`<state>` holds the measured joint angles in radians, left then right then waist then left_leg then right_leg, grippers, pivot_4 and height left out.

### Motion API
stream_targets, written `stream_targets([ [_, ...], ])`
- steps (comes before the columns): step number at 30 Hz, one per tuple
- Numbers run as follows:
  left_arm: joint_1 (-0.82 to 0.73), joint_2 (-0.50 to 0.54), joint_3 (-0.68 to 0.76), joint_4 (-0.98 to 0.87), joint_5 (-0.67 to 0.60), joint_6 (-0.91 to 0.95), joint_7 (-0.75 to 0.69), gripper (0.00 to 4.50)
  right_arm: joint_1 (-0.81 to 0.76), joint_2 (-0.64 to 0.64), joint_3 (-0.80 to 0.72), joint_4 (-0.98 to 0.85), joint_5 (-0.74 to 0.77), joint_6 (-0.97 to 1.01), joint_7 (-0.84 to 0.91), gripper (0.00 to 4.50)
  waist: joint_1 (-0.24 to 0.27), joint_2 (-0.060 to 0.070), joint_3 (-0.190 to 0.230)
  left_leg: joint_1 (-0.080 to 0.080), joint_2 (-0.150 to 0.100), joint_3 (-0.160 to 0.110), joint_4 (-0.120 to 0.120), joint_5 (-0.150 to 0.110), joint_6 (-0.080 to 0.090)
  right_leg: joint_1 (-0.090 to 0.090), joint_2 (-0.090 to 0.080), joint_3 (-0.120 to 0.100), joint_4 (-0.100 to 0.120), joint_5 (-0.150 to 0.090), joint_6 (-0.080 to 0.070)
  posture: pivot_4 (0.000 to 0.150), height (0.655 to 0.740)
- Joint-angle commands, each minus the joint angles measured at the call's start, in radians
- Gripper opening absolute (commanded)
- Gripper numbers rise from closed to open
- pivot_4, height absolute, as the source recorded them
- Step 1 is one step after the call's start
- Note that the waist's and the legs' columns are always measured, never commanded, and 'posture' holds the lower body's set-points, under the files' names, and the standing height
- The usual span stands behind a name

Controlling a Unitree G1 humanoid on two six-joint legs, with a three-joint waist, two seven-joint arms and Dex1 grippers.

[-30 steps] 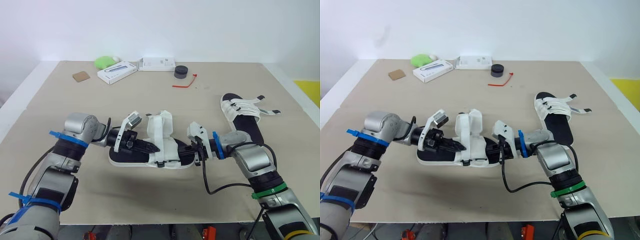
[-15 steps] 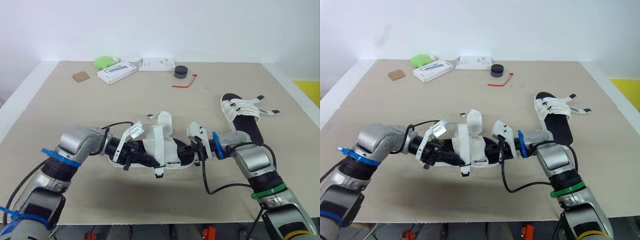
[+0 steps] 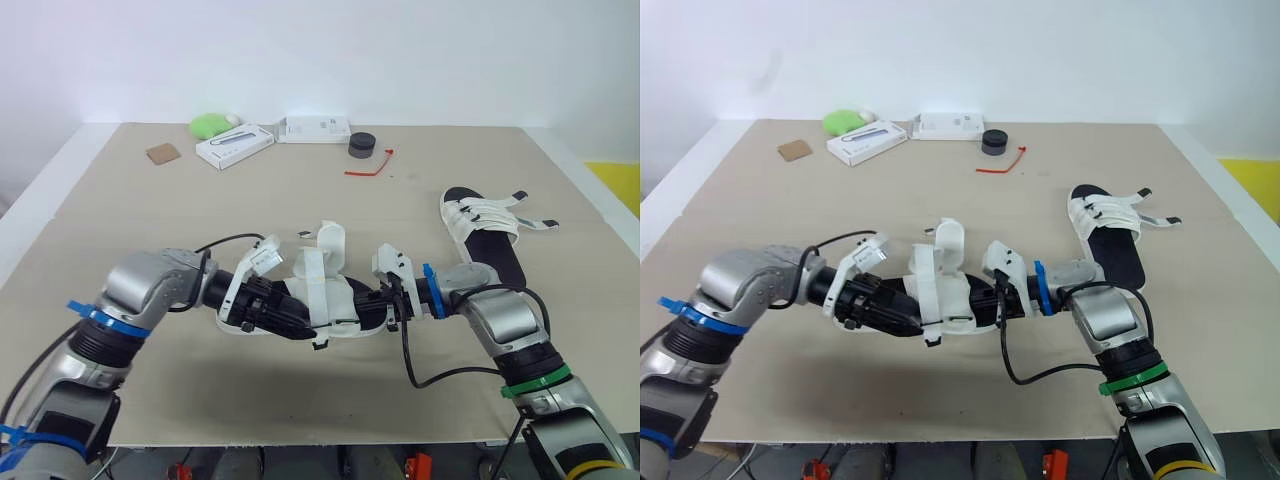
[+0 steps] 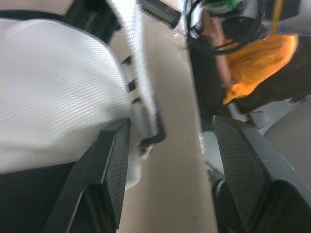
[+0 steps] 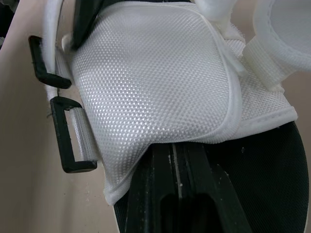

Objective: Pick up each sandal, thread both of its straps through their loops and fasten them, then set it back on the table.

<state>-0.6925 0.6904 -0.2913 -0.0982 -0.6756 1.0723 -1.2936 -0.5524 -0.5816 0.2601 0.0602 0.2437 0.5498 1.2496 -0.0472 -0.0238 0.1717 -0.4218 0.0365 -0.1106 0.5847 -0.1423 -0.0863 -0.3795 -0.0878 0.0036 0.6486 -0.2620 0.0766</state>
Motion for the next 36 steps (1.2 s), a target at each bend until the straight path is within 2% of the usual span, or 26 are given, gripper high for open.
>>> stream_targets([
  [1, 0.01, 0.099, 0.065, -0.097, -0.036, -0.03, -0.073, 2.79, 0.041, -0.005, 0.059, 0.03, -0.025, 0.036, -0.002, 0.0, 0.0, 0.0, 0.0, 0.0, 0.0, 0.0, -0.001, 0.0, 0.0, -0.001, 0.0, 0.0, 0.0, 0.0, 0.0, 0.15, 0.74],
  [7, 0.13, 0.21, 0.104, -0.251, -0.109, -0.072, -0.178, 2.79, 0.038, -0.009, 0.063, 0.035, -0.023, 0.036, 0.003, 0.0, 0.0, 0.0, 0.0, 0.0, 0.001, 0.0, -0.002, -0.001, 0.0, -0.002, 0.001, 0.0, 0.0, -0.002, -0.002, 0.15, 0.74],
  [11, 0.291, 0.21, 0.056, -0.32, 0.001, -0.211, -0.121, 2.79, 0.032, -0.006, 0.065, 0.038, -0.023, 0.036, 0.004, 0.0, 0.001, 0.0, 0.0, 0.0, 0.002, 0.0, -0.002, -0.001, 0.0, -0.002, 0.002, 0.0, 0.0, -0.002, -0.003, 0.15, 0.74],
  [14, 0.378, 0.161, -0.005, -0.289, 0.14, -0.329, -0.005, 2.79, 0.029, -0.004, 0.066, 0.039, -0.022, 0.037, 0.005, 0.0, 0.003, 0.0, 0.0, 0.0, 0.003, 0.0, -0.002, -0.001, 0.0, -0.002, 0.002, 0.0, 0.0, -0.002, -0.004, 0.15, 0.74],
  [19, 0.402, 0.054, -0.003, -0.207, 0.191, -0.349, 0.126, 2.79, 0.034, -0.01, 0.063, 0.031, -0.019, 0.042, 0.005, 0.0, 0.004, 0.0, 0.0, 0.0, 0.004, 0.0, -0.001, -0.001, 0.0, -0.002, 0.004, 0.0, 0.0, -0.001, -0.004, 0.15, 0.74],
  [27, 0.362, -0.063, 0.004, -0.125, 0.2, -0.353, 0.223, 2.79, 0.036, -0.015, 0.058, 0.022, -0.016, 0.051, 0.002, 0.0, 0.004, 0.002, -0.002, 0.001, 0.005, 0.0, 0.0, -0.001, 0.0, 0.0, 0.004, 0.0, 0.0, 0.0, -0.004, 0.15, 0.74],
  [36, 0.302, -0.14, -0.007, -0.077, 0.204, -0.319, 0.263, 2.79, 0.035, -0.018, 0.056, 0.024, -0.018, 0.051, -0.003, 0.0, 0.005, 0.003, -0.002, 0.001, 0.004, 0.0, 0.002, -0.001, 0.0, 0.001, 0.004, 0.0, 0.0, 0.001, -0.003, 0.15, 0.74],
])
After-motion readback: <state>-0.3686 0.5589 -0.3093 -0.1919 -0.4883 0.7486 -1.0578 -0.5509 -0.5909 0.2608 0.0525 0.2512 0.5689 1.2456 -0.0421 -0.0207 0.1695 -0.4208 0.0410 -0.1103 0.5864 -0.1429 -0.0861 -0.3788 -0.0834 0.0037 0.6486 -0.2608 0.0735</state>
